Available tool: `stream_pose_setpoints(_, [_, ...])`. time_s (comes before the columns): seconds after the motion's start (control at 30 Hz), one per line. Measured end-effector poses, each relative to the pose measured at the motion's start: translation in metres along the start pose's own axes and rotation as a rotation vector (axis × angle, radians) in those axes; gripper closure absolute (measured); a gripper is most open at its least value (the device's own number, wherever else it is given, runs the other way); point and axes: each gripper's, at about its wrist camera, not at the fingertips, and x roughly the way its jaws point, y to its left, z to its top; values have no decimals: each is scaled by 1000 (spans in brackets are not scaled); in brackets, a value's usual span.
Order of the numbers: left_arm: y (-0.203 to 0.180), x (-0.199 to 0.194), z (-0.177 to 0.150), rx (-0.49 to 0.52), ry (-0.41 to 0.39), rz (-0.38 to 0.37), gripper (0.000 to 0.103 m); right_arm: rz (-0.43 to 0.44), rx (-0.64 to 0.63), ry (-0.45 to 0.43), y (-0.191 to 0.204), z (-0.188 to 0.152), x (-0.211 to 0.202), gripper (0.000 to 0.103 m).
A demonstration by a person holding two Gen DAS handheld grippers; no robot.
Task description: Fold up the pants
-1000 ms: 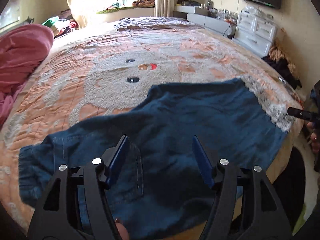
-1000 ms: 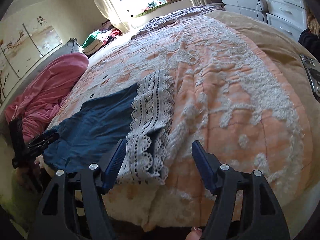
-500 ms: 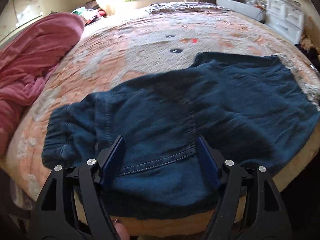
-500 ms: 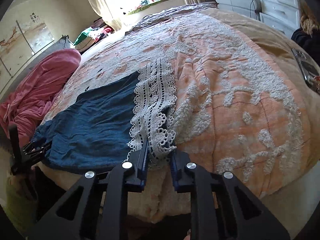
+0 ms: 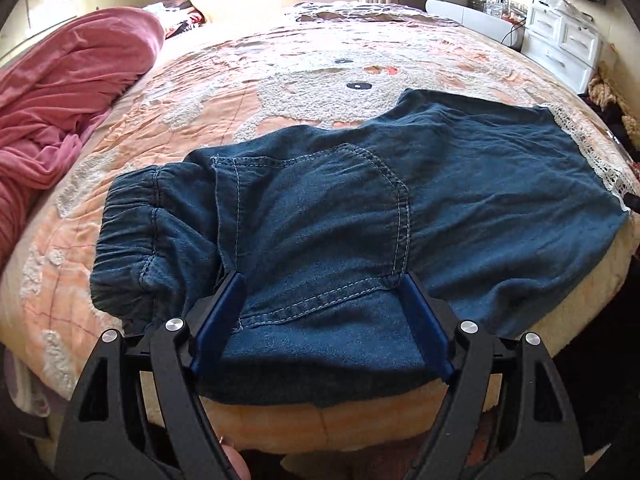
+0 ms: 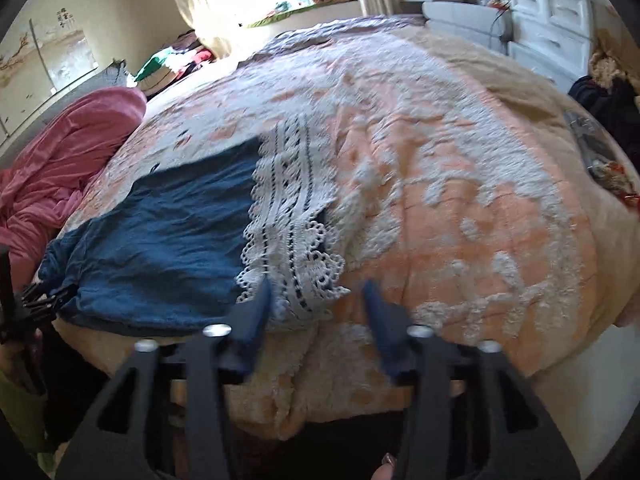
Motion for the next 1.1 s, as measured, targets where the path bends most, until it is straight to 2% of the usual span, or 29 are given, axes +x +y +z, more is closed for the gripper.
stream_pose_setpoints(0.1, [7,-19,1,-37,-32,-37,30,-24,-25,-86,6,4,-24,46])
stream_pose_setpoints(0.17, [15,-34,3,-48,-67,-24,28,-12,-49,-120,16,5,-34,44])
stream_pose_setpoints(0.33, [23,-47,20,-91,-115,-12,27,56,-174,-107,67,12,-24,41])
stream_pose_setpoints(0.47, [8,-27,30,-60,-74,-20,24,91,-243,-59,106,20,3,40])
stream_pose_setpoints(0.53, [2,-18,23,-25,-36,10,21,103,-268,-26,121,21,16,40])
stream_pose_setpoints(0.6, [2,-9,9,-4,14,52,21,74,-306,-3,130,16,26,36])
stream_pose_setpoints(0.7, [3,-7,-14,39,11,36,21,46,-347,50,135,0,37,34])
stream_pose_setpoints(0.8, [9,-11,-22,34,0,10,20,-17,-337,106,125,-17,50,33])
stream_pose_setpoints(0.93, [6,-7,-21,42,-5,16,18,-8,-312,53,121,-24,45,33])
stream_pose_setpoints(1.0, [5,-12,-20,44,-20,7,18,41,-275,26,119,-22,34,33])
stream_pose_setpoints(1.1, [8,-27,-16,7,-37,-35,16,69,-231,-14,112,-19,16,26])
